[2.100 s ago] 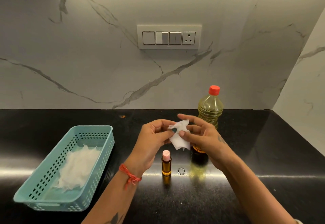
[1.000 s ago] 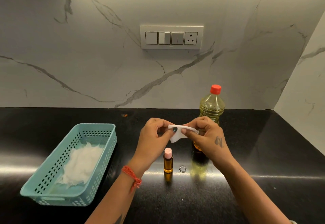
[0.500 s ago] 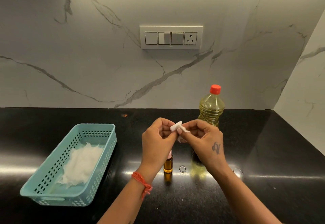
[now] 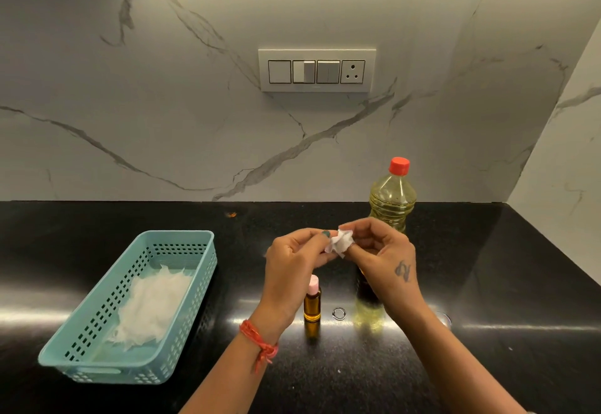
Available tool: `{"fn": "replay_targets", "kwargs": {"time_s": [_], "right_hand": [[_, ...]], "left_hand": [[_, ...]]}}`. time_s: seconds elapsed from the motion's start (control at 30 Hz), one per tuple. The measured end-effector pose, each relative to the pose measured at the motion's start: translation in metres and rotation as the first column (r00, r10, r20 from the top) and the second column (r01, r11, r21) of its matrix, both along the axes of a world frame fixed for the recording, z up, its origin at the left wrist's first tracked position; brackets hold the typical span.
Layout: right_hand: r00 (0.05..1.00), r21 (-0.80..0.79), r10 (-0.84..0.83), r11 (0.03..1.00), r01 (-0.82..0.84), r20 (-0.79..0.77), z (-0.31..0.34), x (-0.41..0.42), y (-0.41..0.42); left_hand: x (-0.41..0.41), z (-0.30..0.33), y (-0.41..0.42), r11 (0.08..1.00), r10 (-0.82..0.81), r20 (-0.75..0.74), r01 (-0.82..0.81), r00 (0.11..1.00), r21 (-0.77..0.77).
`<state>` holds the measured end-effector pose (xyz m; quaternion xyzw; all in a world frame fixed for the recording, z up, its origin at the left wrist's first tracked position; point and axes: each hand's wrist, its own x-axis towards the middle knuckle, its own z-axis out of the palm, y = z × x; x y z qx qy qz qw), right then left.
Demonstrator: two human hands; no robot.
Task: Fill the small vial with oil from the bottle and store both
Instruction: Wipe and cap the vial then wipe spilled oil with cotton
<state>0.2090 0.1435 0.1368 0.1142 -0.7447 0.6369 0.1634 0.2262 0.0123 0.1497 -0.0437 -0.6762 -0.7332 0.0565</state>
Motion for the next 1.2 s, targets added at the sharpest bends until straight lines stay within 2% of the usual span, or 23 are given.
{"fn": "replay_targets", "kwargs": {"time_s": [0.03,0.13,0.2,0.47,0.7,0.83,0.97,1.2], "right_hand": [[1.0,-0.019,-0.009,1.0,0.009,-0.008,-0.001,0.0,-0.001],[0.999,-0.051,-0.022,0.999,0.02,-0.029,-0.003,0.0,-0.002],[1.0,-0.066,0.001,0.998,-0.002,-0.026,-0.003,0.0,-0.002],[0.951,-0.297,0.265,0.931,-0.211,0.158,0.0,0.003,0.003],[0.947,-0.349,0.252,0.921,-0.172,0.2,-0.004,-0.004,0.003],[0.95,-0.328,0.237,0.931,-0.162,0.202,-0.005,-0.005,0.003],[0.963,-0.302,0.186,0.946,-0.121,0.196,-0.008,-0.007,0.001],[0.975,-0.297,0.125,0.952,-0.066,0.184,-0.013,-0.007,-0.003]], "left_hand": [[0.0,0.0,-0.001,1.0,-0.006,-0.003,0.006,1.0,0.0],[-0.001,-0.003,-0.001,0.987,0.023,-0.075,-0.034,0.997,-0.157],[-0.003,-0.005,-0.002,0.979,0.053,-0.093,-0.07,0.994,-0.192],[-0.009,-0.01,-0.006,0.946,0.196,-0.138,-0.224,0.971,-0.236],[-0.007,-0.01,-0.001,0.968,0.177,-0.1,-0.191,0.979,-0.163],[-0.003,-0.008,0.003,0.997,0.053,0.007,-0.053,0.999,0.049],[-0.006,-0.01,0.002,0.993,0.091,-0.048,-0.094,0.995,-0.065],[-0.009,-0.017,0.004,0.985,0.104,-0.083,-0.114,0.991,-0.128]]}}
